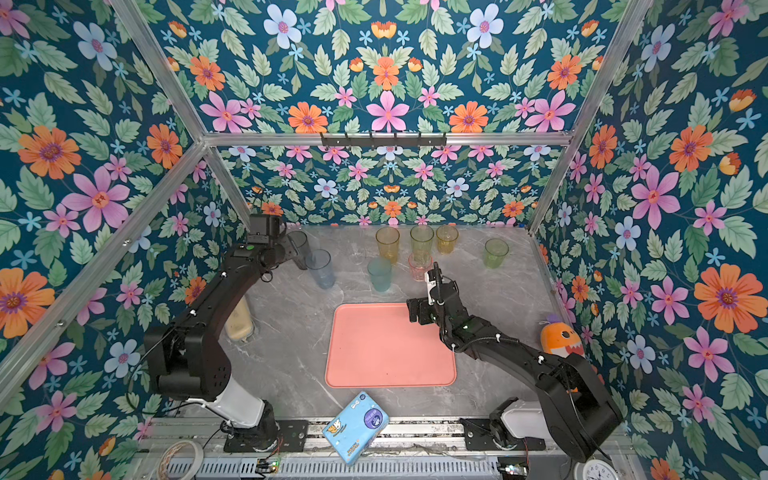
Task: Place the glasses into the tray
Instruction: 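Release the tray and swing the left gripper toward the dark grey glass, then lower the left gripper onto the dark grey glass and grasp it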
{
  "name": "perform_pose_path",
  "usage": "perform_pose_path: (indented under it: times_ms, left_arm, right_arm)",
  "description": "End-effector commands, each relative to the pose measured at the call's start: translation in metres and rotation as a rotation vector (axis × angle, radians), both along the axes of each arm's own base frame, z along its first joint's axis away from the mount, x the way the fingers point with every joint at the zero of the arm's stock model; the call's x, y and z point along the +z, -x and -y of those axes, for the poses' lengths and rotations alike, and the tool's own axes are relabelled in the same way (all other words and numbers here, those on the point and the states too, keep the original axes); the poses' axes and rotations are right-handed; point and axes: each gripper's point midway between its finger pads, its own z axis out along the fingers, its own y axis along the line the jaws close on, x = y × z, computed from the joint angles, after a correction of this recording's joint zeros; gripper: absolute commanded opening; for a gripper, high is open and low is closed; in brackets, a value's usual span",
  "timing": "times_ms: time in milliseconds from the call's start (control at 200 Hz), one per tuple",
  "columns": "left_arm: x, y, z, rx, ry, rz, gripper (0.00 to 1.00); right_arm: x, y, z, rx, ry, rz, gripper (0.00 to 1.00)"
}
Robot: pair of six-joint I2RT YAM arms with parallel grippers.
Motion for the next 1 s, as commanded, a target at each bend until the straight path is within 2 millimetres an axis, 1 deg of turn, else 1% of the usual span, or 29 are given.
perform_pose_path:
  times_ms: [0,55,180,300,420,525,685,810,995]
  left_arm:
    - [-0.006,-0.017,-0.012,0.006,0.008,-0.021,0.69]
    - [-0.010,-0.027,-0.019,0.015,0.016,-0.029,0.68]
    - [-0.025,-0.047,-0.023,0.002,0.037,-0.059,0.66]
    - [-0.042,-0.060,-0.020,-0.022,0.059,-0.094,0.63]
    - [-0.051,-0.070,-0.020,-0.031,0.056,-0.115,0.62]
    - [-0.057,-0.075,-0.022,-0.034,0.052,-0.138,0.61]
    - [-0.063,-0.076,-0.025,-0.034,0.056,-0.156,0.56]
    - [-0.069,-0.077,-0.027,-0.035,0.062,-0.174,0.47]
    - [-0.076,-0.079,-0.030,-0.036,0.060,-0.201,0.36]
  right_arm:
    - [0.009,-0.007,-0.001,-0.010,-0.004,0.043,0.96]
    - [0.008,-0.007,-0.002,-0.004,-0.005,0.034,0.96]
    - [0.005,-0.007,-0.003,0.000,0.000,0.017,0.96]
    - [0.003,-0.007,-0.002,-0.007,0.007,0.018,0.96]
    - [0.001,-0.009,-0.002,-0.009,0.017,0.011,0.96]
    - [-0.002,-0.010,-0.003,-0.009,0.022,0.004,0.96]
    - [-0.003,-0.011,-0.005,-0.004,0.023,-0.005,0.96]
    - [-0.003,-0.011,-0.005,-0.002,0.023,-0.004,0.96]
    - [-0.002,-0.011,-0.004,-0.005,0.027,-0.004,0.96]
